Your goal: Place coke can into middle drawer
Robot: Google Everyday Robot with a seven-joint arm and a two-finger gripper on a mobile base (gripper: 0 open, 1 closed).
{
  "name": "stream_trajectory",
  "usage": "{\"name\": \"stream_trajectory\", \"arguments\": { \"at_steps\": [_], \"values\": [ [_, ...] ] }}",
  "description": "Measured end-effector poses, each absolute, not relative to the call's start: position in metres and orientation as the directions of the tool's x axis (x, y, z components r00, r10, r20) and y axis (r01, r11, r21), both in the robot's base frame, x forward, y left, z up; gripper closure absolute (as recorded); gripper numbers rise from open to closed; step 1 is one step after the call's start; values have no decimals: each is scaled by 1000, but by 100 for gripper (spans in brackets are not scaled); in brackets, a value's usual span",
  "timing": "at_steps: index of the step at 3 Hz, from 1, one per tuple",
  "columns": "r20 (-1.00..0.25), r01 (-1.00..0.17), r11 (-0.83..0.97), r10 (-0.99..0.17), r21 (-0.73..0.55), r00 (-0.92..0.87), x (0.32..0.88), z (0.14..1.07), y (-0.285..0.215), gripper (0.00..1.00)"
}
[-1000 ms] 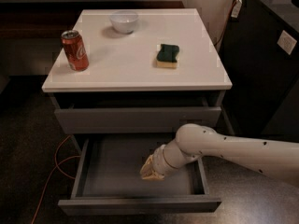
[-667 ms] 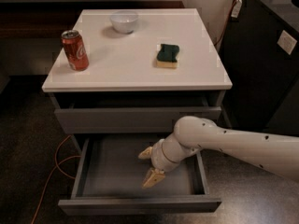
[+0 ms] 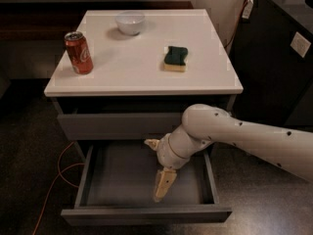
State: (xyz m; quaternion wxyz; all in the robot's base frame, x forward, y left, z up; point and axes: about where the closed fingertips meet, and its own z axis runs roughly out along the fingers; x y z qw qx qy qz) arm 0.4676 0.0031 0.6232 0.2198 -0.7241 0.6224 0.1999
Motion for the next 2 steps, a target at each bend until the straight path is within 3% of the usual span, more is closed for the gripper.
{"name": "stream_trajectory", "arguments": {
  "at_steps": [1, 2],
  "values": [
    [-604, -984, -148, -777, -99, 178, 478, 690, 7, 0],
    [-606, -984, -144, -776, -101, 176, 480, 694, 8, 0]
  ]
}}
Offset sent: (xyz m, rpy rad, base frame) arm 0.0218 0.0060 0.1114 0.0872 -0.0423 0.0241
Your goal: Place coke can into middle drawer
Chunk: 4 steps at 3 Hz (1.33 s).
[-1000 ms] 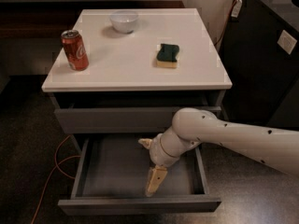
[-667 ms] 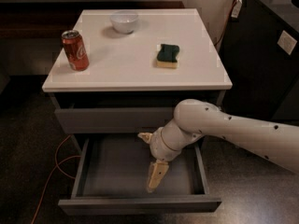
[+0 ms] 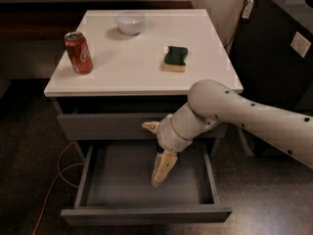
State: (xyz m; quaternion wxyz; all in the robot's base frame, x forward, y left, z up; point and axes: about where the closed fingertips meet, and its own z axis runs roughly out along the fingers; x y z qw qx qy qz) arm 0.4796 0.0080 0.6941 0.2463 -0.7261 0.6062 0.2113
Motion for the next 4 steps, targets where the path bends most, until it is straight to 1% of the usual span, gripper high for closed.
{"name": "stream_trajectory", "arguments": {
  "at_steps": [2, 4],
  "values": [
    [-637, -990, -74, -759, -119, 134, 519, 766, 24, 0],
    [-663, -981, -124, -723, -150, 193, 556, 827, 57, 0]
  ]
}}
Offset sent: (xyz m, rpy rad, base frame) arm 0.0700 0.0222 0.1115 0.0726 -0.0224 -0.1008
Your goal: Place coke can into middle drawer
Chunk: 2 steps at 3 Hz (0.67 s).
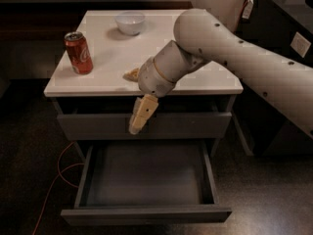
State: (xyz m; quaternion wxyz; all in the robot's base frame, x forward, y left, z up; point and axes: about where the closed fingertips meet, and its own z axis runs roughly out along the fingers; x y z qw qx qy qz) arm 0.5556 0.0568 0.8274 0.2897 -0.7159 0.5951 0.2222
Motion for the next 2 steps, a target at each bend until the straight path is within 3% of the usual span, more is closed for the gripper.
{"name": "stream_trajectory", "arguments": {
  "at_steps": [2],
  "values": [
    [-675, -975, -145, -703, -171, 223, 589, 852, 76, 0]
  ]
}}
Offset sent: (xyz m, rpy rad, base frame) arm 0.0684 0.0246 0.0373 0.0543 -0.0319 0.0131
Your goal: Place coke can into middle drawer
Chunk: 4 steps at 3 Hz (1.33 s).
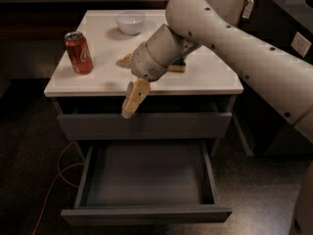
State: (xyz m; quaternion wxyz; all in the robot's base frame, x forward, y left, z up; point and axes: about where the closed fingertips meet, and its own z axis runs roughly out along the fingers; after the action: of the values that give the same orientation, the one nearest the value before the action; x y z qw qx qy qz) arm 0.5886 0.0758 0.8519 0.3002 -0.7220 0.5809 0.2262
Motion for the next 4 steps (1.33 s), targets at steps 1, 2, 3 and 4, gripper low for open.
{"name": "stream_trajectory", "arguments": {
  "at_steps": [1, 2, 3, 4],
  "values": [
    [-706, -978, -98, -678, -186, 202, 623, 855, 78, 0],
    [-740, -976, -33, -647, -213, 184, 658, 861, 83, 0],
    [-772, -969, 32, -612, -244, 174, 692, 871, 96, 0],
    [-800, -954, 99, -573, -284, 179, 722, 878, 129, 0]
  ]
}}
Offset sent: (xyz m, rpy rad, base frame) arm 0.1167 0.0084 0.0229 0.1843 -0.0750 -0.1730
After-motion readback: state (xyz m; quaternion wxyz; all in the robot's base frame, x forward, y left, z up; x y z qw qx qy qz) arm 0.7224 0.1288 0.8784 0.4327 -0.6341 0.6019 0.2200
